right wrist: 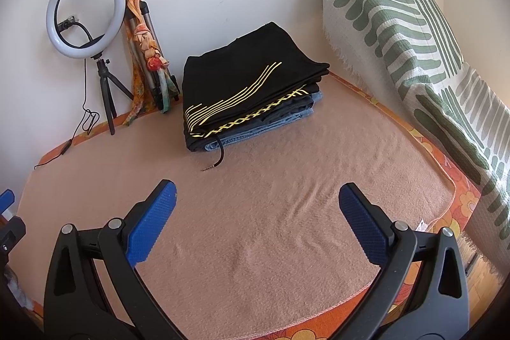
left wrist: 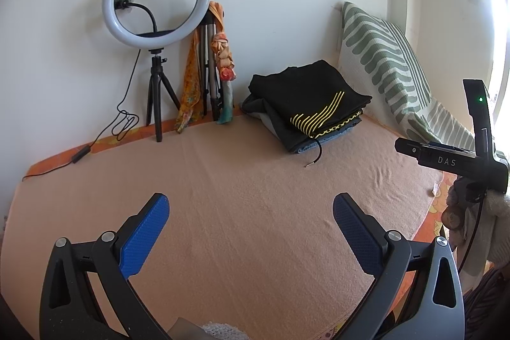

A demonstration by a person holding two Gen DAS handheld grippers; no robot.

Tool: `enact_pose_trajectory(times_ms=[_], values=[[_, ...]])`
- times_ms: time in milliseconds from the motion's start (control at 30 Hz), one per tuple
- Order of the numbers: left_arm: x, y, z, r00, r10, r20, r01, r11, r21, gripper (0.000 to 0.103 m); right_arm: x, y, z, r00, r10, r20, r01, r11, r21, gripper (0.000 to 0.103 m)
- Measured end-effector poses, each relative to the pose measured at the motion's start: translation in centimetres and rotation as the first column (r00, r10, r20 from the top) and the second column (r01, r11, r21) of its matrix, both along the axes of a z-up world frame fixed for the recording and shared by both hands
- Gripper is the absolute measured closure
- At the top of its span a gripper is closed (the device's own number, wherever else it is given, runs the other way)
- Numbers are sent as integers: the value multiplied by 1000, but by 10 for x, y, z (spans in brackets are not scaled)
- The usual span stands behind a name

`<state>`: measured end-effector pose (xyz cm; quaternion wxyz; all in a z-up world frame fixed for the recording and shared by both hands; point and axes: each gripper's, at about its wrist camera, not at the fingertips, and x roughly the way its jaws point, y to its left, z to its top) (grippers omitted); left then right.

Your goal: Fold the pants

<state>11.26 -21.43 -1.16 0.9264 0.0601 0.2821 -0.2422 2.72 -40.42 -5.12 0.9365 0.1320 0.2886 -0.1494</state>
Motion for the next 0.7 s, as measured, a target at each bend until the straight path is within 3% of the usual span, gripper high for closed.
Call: enact_pose_trajectory(times_ms=[700], values=[[-1, 2, 3, 1000, 6, 5, -6, 1000, -1, 1, 5, 6, -1, 1000, 18, -7, -18, 1000, 1, 0]])
